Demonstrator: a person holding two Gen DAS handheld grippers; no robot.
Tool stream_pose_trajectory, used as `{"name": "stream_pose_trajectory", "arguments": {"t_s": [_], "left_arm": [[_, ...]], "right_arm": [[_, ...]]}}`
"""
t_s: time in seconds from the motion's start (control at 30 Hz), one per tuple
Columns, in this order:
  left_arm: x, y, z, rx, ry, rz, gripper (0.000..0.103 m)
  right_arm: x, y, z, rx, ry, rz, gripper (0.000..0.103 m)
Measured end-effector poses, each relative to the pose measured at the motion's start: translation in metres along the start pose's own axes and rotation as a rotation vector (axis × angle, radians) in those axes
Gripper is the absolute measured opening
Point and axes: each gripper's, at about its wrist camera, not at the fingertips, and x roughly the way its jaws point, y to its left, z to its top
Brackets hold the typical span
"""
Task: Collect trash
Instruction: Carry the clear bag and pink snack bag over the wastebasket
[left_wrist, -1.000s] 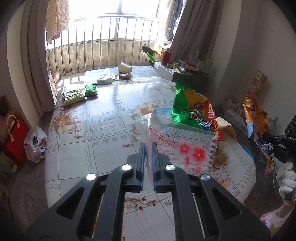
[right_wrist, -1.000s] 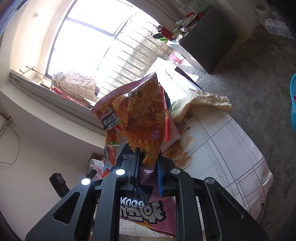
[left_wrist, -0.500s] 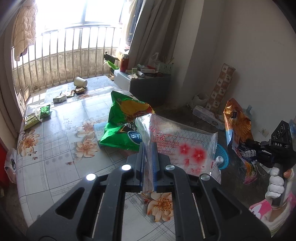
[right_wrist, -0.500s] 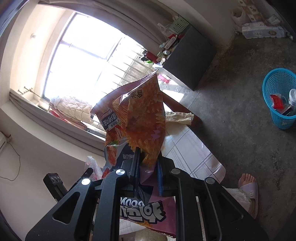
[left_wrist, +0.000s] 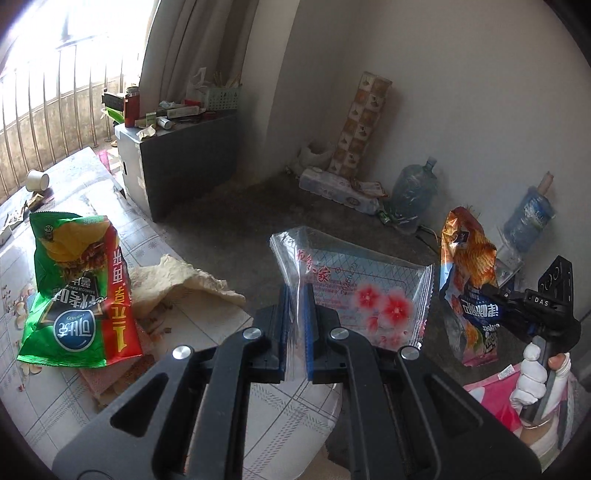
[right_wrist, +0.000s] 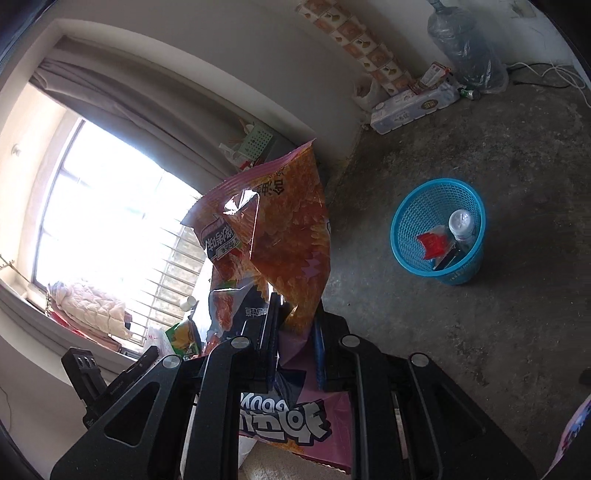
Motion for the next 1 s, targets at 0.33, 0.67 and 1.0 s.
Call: {"name": "stream_pose_trajectory", "arguments": {"t_s": [0.33, 0.67, 1.0], "left_arm": [[0.164, -0.083, 0.036, 0.073, 0.23, -0.053, 0.006], [0.333, -0.121, 0.041, 0.068, 0.435, -0.004, 0.006], [0.44, -0.136, 0.042, 0.061, 0.514, 0.027, 0.014]], "right_arm": [[0.021, -0.093, 0.037, 0.138, -0.045, -0.176, 0.016], [0.131, -0.164, 0.078, 0.189, 0.086, -0.319, 0.016], [0.227, -0.189, 0.116, 0.142, 0.148, -0.409, 0.02]]}}
